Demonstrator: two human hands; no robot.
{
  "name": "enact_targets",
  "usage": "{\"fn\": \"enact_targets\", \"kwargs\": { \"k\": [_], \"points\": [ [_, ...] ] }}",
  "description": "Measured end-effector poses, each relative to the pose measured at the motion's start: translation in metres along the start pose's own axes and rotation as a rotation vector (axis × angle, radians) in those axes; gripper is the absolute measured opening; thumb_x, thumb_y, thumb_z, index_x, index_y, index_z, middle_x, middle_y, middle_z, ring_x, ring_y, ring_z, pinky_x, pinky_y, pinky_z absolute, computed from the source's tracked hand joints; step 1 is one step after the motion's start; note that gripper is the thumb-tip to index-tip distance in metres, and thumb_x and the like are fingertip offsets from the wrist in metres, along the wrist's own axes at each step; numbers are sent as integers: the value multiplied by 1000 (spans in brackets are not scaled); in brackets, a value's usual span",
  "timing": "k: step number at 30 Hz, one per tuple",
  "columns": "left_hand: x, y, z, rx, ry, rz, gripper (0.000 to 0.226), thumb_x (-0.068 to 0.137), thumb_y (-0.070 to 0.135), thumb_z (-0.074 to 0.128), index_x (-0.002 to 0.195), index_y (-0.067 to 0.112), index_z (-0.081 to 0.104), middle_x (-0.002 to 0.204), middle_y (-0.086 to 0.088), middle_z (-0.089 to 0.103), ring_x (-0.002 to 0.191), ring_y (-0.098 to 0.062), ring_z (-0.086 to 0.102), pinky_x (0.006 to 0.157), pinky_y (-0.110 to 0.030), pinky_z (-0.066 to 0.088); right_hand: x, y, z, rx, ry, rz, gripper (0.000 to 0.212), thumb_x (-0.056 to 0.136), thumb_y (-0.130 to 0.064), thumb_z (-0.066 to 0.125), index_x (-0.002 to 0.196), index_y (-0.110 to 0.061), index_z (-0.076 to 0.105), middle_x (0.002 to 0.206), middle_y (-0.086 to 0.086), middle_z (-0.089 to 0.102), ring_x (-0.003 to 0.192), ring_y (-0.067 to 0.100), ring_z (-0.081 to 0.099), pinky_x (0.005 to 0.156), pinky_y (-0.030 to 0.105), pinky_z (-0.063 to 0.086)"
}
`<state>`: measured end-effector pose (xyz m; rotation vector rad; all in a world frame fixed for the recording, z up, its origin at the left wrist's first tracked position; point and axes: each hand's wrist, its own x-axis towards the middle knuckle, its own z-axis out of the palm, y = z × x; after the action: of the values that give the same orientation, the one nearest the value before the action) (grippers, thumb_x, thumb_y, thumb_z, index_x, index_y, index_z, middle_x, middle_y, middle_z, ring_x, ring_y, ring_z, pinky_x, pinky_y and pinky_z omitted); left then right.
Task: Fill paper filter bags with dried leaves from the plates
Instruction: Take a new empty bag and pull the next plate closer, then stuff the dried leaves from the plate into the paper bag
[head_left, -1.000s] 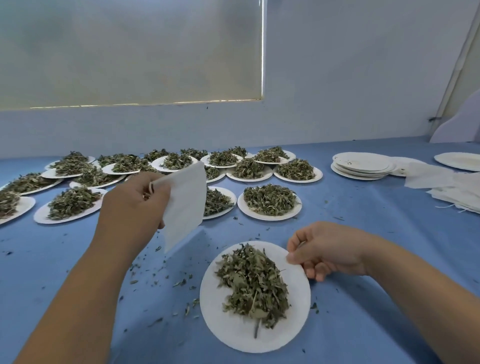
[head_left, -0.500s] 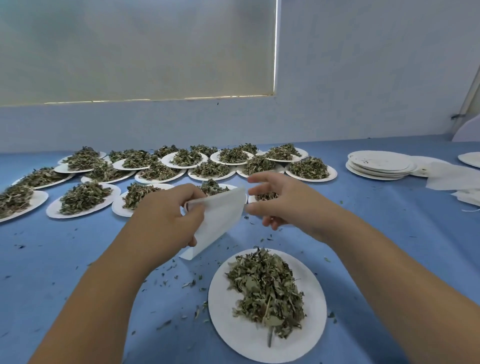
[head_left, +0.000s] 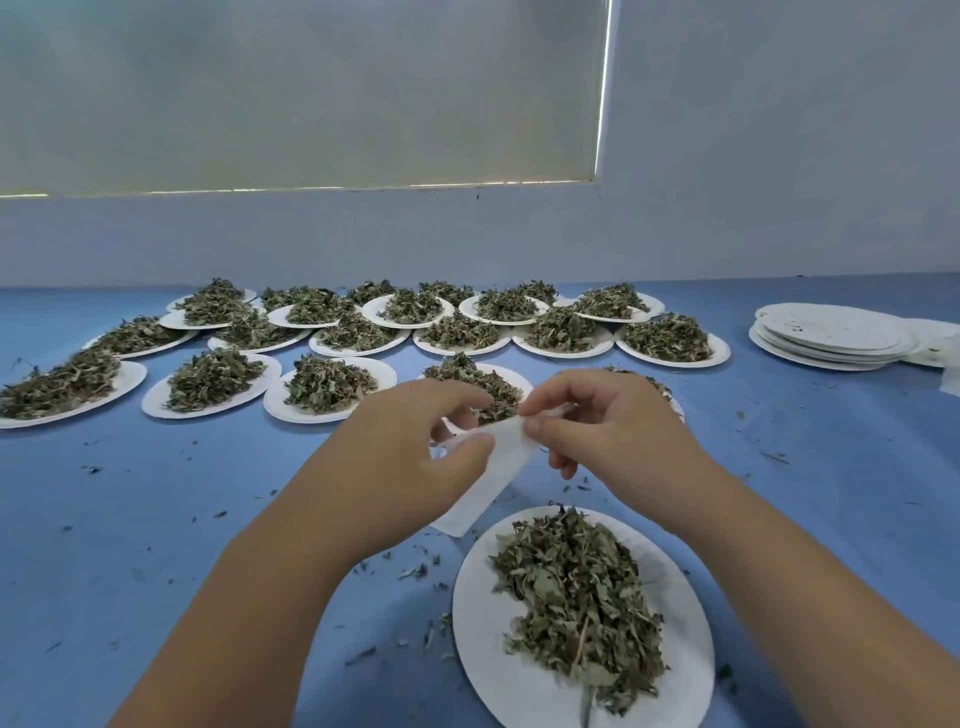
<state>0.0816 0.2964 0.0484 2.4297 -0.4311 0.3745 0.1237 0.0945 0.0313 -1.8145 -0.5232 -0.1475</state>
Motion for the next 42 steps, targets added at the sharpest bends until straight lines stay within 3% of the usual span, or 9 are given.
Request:
{"fn": "enact_targets", "kwargs": {
  "k": [7, 10, 13, 18, 23, 28, 33, 37, 42],
  "points": [
    [1, 7, 12, 47, 66, 51, 15, 91, 21, 60, 82, 21, 72, 64, 11, 60, 69, -5, 53, 57, -21, 40, -8, -3, 8, -94, 14, -57, 14, 83, -15, 72, 79, -28, 69, 61, 1, 63, 55, 14, 62, 57, 26, 53],
    [2, 8, 15, 8, 111, -10, 16, 88, 19, 61, 77, 23, 72, 64, 10, 63, 65, -8, 56, 56, -24, 44, -9, -2, 10, -144, 163, -86, 22, 80, -20, 74, 78, -31, 56, 62, -6, 53, 59, 23, 59, 56, 31, 50],
    [3, 8, 19, -66, 157, -62, 17, 85, 18, 64, 71, 26, 70, 64, 17, 63, 60, -1, 55, 53, -14, 41, -10, -5, 10, -103, 231, -104, 27, 79, -24, 74, 75, -31, 49, 62, -8, 45, 62, 31, 57, 50, 25, 46],
    [2, 11, 27, -115, 161, -33, 17, 83, 23, 69, 68, 28, 66, 64, 15, 62, 64, -2, 56, 57, -13, 44, -12, -2, 17, -45, 139, -18, 21, 83, -15, 69, 86, -24, 51, 56, -7, 45, 64, 32, 63, 50, 29, 54],
    [0, 15, 31, -121, 116, -19, 15, 82, 28, 71, 68, 32, 67, 72, 24, 60, 63, 2, 53, 55, -8, 37, -12, -3, 19, 7, 100, 106, 20, 84, -12, 62, 96, -24, 52, 73, 10, 55, 64, 25, 65, 52, 23, 54],
    [1, 15, 30, -243, 104, -93, 17, 82, 25, 73, 67, 31, 67, 59, 27, 57, 51, 6, 48, 49, -6, 33, -12, -6, 18, 134, 43, 219, 23, 85, -13, 62, 103, -25, 53, 64, 0, 58, 58, 18, 67, 57, 33, 59],
    [2, 14, 31, -313, 47, -179, 16, 83, 30, 70, 67, 29, 69, 66, 16, 64, 55, -2, 52, 55, -20, 41, -12, -7, 19, 268, 15, 268, 30, 85, -3, 58, 109, -20, 53, 69, 8, 61, 56, 23, 66, 63, 38, 60],
    [2, 15, 30, -313, 37, -224, 18, 85, 29, 64, 67, 25, 66, 58, 18, 58, 51, -3, 48, 51, -17, 38, -13, -7, 18, 280, 29, 245, 36, 82, 3, 58, 110, -20, 53, 64, 4, 57, 61, 28, 69, 68, 41, 61],
    [3, 13, 23, -239, 147, -291, 18, 88, 22, 57, 70, 24, 61, 62, 5, 59, 52, -9, 55, 56, -31, 50, -13, -8, 20, 270, 54, 223, 39, 81, 7, 58, 111, -17, 54, 67, 6, 52, 61, 27, 68, 71, 42, 61]
  ]
}}
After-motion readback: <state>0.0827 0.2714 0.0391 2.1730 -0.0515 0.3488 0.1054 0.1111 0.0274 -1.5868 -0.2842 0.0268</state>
